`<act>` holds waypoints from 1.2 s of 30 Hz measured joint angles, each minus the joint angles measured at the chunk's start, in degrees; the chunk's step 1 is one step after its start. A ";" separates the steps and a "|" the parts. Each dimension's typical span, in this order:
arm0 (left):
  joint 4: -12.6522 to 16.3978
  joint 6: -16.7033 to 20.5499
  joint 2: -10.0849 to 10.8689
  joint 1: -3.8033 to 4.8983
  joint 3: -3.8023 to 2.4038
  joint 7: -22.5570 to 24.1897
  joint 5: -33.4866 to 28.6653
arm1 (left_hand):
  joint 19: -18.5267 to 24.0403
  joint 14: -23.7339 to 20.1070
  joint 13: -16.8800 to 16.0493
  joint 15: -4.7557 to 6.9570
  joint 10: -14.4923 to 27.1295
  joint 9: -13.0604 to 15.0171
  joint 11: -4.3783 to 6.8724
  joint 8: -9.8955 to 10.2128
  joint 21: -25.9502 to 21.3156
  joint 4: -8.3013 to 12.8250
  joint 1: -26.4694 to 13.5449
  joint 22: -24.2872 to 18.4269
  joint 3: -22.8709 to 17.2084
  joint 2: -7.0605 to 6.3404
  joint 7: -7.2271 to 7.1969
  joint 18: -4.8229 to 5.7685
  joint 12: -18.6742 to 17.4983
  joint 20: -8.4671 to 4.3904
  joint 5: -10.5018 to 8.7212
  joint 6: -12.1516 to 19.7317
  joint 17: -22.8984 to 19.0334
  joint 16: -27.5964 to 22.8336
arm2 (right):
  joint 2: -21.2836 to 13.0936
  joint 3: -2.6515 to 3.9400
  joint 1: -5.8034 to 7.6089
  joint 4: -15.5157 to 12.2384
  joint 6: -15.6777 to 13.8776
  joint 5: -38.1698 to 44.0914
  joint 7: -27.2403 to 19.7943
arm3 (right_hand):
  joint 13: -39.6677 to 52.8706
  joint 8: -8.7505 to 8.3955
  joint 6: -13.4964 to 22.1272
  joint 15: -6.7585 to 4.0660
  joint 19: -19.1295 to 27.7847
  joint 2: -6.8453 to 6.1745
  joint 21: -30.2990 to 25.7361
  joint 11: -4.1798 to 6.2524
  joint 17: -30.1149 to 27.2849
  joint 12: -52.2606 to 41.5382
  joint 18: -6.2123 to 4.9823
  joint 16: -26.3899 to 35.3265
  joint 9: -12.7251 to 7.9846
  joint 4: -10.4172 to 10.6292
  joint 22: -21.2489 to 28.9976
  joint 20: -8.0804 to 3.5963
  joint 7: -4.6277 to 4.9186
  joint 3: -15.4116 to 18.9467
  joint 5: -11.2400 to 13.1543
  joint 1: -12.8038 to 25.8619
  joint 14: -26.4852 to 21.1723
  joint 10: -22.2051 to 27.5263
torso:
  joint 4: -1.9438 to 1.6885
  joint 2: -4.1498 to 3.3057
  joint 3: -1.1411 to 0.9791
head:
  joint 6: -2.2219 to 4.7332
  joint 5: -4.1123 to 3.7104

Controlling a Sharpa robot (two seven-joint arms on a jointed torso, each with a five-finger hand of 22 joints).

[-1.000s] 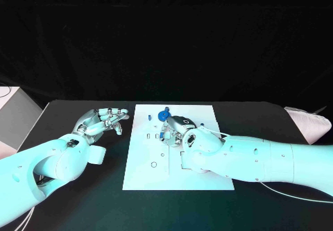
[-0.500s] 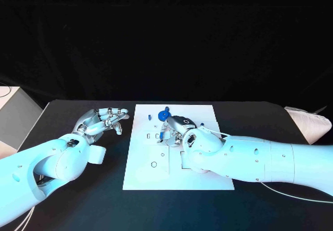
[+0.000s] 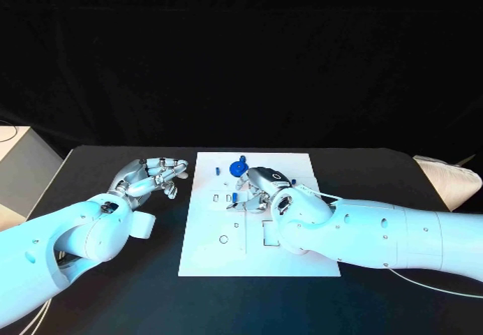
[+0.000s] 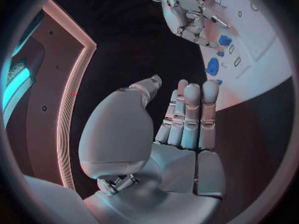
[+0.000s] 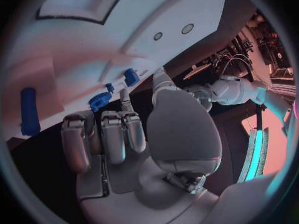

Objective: Assemble the parts on the task board

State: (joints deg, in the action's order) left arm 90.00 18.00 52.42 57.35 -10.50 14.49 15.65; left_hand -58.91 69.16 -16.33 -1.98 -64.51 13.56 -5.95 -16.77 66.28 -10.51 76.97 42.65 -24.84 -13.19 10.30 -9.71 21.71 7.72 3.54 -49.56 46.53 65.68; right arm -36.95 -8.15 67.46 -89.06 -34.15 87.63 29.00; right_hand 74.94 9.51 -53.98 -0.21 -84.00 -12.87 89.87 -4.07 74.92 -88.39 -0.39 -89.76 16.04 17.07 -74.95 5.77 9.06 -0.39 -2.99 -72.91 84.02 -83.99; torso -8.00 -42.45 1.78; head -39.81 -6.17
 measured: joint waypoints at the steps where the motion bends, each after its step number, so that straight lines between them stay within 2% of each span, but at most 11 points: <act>1: -0.31 0.01 -0.22 0.00 0.00 -0.38 0.60 | -1.10 2.43 -4.10 0.15 1.33 0.84 0.21 -1.95 1.14 -0.64 -0.44 1.56 1.51 0.43 -0.16 -0.01 5.92 -0.02 0.00 0.17 5.53 4.09 | -0.34 0.05 0.10 -0.23 -0.32 -0.05 -0.16 | 0.00 0.00 0.00 0.00 0.00 0.00 0.00 0.00 0.00 0.00 0.00 0.00 -0.02 -0.09 0.00 0.00 0.00 0.19 0.00 0.00 0.00 0.00 | 0.00 0.02 -0.01 | 0.06 0.02; 3: -1.20 0.05 -0.78 0.02 0.00 -1.48 2.00 | -3.19 5.78 -12.85 0.50 5.22 2.70 0.64 -6.45 3.34 -1.97 -0.35 4.60 3.26 1.15 -0.60 0.86 18.85 -0.32 0.20 1.08 13.53 9.88 | -1.26 0.19 0.53 -0.76 -1.28 -0.44 -0.97 | 0.00 -0.14 0.30 0.00 0.00 0.00 0.00 0.00 0.00 0.00 0.00 0.00 -0.13 -0.06 0.00 0.00 0.06 0.38 -0.16 0.00 0.00 0.00 | 0.07 0.12 -0.03 | 0.23 0.07; 5: -2.01 0.06 -1.28 0.07 0.00 -2.54 3.10 | -4.70 7.68 -16.89 0.68 6.42 3.94 0.97 -9.22 4.85 -2.85 -0.44 6.83 4.11 1.37 -0.88 1.37 25.52 -0.55 0.03 1.53 17.50 12.46 | -2.01 0.29 1.10 -0.86 -2.15 -1.26 -2.18 | 0.00 -0.45 0.71 0.24 0.00 0.64 0.00 -0.02 0.00 0.00 0.00 0.00 -0.26 -0.06 0.00 0.00 0.29 0.38 -1.09 -0.65 0.01 -0.02 | 0.15 0.21 -0.07 | 0.30 0.12; 7: -3.04 0.06 -1.97 0.20 0.00 -4.11 4.55 | -8.07 10.77 -22.07 1.21 5.99 5.73 1.50 -12.79 7.64 -4.92 -1.29 11.49 4.62 2.22 -1.39 1.89 33.06 -0.99 0.02 1.65 22.76 15.39 | -2.88 0.42 1.99 -0.61 -3.26 -3.21 -4.54 | -0.01 -0.28 0.64 0.41 0.00 2.78 0.00 -0.16 0.00 0.33 0.00 0.00 -0.23 -0.26 0.00 0.00 0.22 -0.80 -4.07 -2.38 0.01 -0.16 | 0.28 0.41 -0.12 | 0.38 0.23; 9: -4.25 -0.10 -2.94 0.59 0.00 -6.43 6.59 | -10.86 13.10 -28.69 1.87 2.36 7.30 2.27 -15.62 9.95 -5.79 -2.50 15.38 4.54 3.20 -2.15 2.70 39.79 -1.65 0.02 1.47 26.65 17.33 | -3.74 0.55 3.06 0.08 -4.42 -6.76 -8.26 | -0.01 0.42 0.13 0.41 0.00 4.41 0.00 -0.21 0.00 0.45 0.00 0.00 -0.10 -0.56 0.01 0.00 -0.22 -3.17 -9.64 -6.31 0.01 -0.21 | 0.41 0.62 -0.18 | 0.48 0.40; 13: -6.48 -1.36 -5.16 1.90 -0.06 -11.65 11.47 | -14.42 14.69 -35.40 2.49 -1.82 8.93 3.00 -18.11 12.66 -6.23 -5.64 20.40 3.53 3.85 -2.87 3.58 45.65 -2.26 0.02 1.45 28.42 19.63 | -5.14 0.69 4.77 1.78 -5.57 -15.81 -15.84 | -0.01 0.92 -0.13 0.41 0.00 4.10 0.00 -0.21 0.00 1.11 0.00 0.00 -0.08 -0.75 0.01 0.00 -0.10 -5.58 -15.52 -9.47 0.01 -0.21 | 0.67 1.11 -0.32 | 0.52 0.79; 17: -8.86 -4.90 -7.85 3.71 -0.08 -17.82 17.16 | -15.03 14.69 -36.89 2.49 -2.29 10.15 3.07 -19.50 13.45 -6.35 -14.01 21.97 4.92 4.28 -3.17 3.59 47.22 -2.39 0.02 2.39 28.42 20.21 | -6.38 0.87 6.45 4.03 -5.62 -25.85 -22.00 | -0.01 1.97 -1.17 0.41 0.00 3.82 0.00 -0.21 -0.01 1.11 0.01 0.00 0.29 -0.62 0.01 0.00 -0.42 -7.03 -19.36 -9.90 0.01 -0.22 | 0.90 1.77 -0.47 | 0.20 1.20; 22: -11.63 -10.92 -11.33 6.23 0.05 -25.54 23.35 | -15.73 14.69 -37.42 2.49 -2.48 10.77 3.27 -19.85 14.10 -6.06 -14.39 23.18 5.89 5.26 -3.13 3.58 47.51 -2.29 0.02 3.62 28.42 20.81 | -7.54 1.13 7.69 5.97 -4.74 -34.98 -25.89 | -0.02 2.66 -1.54 -0.03 0.00 3.82 0.00 0.01 -0.01 1.11 0.00 0.00 0.78 -0.70 0.02 -0.01 -0.69 -8.20 -21.44 -9.90 0.01 0.01 | 1.12 2.35 -0.65 | -0.16 1.69; 27: -14.65 -15.78 -15.22 8.76 1.54 -31.62 28.09 | -15.73 14.69 -36.13 2.49 -1.35 11.01 2.70 -19.85 14.10 -5.74 -8.94 23.47 0.19 4.72 -2.52 3.57 47.02 -2.29 0.02 4.82 28.42 20.81 | -7.90 1.28 8.38 7.16 -3.29 -39.53 -27.10 | -0.02 2.66 -1.54 -0.02 0.00 3.41 0.00 0.01 -0.01 1.12 0.01 0.00 0.98 -0.54 0.02 0.00 -0.70 -8.35 -21.76 -9.48 0.01 0.01 | 1.31 2.91 -0.85 | -0.63 2.15; 32: -17.99 -19.69 -19.01 11.06 3.22 -36.34 32.39 | -15.73 14.69 -35.67 2.49 -1.21 11.10 2.67 -19.85 14.32 -5.92 -8.69 23.50 -3.12 3.81 -2.53 3.57 47.01 -2.29 0.02 4.82 28.42 20.81 | -7.97 1.29 8.56 8.08 -1.95 -41.83 -27.38 | -0.02 2.66 -1.30 -0.02 0.00 2.76 0.00 0.01 -0.01 1.41 0.01 0.00 1.09 -0.54 0.02 -0.01 -0.46 -8.66 -21.98 -8.83 0.01 0.01 | 1.35 3.19 -0.98 | -0.98 2.41; 36: -20.37 -22.42 -21.16 12.25 4.05 -38.80 35.50 | -15.93 14.69 -35.39 2.49 -1.01 11.20 2.47 -19.85 14.32 -6.09 -9.91 23.71 -3.71 2.59 -2.53 3.56 47.01 -2.08 0.02 4.82 28.42 21.19 | -7.98 1.29 8.63 8.63 -1.19 -42.67 -27.26 | -0.02 2.66 -1.25 -0.02 0.00 2.53 -0.22 0.01 -0.01 1.41 0.00 0.00 1.14 -0.54 0.03 -0.01 -0.49 -8.66 -22.29 -8.60 0.01 0.01 | 1.42 3.29 -1.08 | -1.13 2.57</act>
State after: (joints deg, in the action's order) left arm 69.63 -4.42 31.27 69.60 -6.45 -24.31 51.15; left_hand -74.84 83.84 -51.72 0.51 -65.52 24.76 -3.48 -36.62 80.60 -16.60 67.06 66.36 -28.56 -10.60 7.78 -6.14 68.72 5.63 3.56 -44.74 74.94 86.86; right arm -44.93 -6.86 76.09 -80.43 -35.35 44.97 1.74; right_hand 74.92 12.18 -55.23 -0.23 -84.00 -10.34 89.65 -4.06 74.91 -86.99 -0.39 -89.76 17.18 16.52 -74.92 5.77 8.57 -9.05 -25.28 -81.51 84.03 -83.98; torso -6.58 -39.16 0.70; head -40.95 -3.61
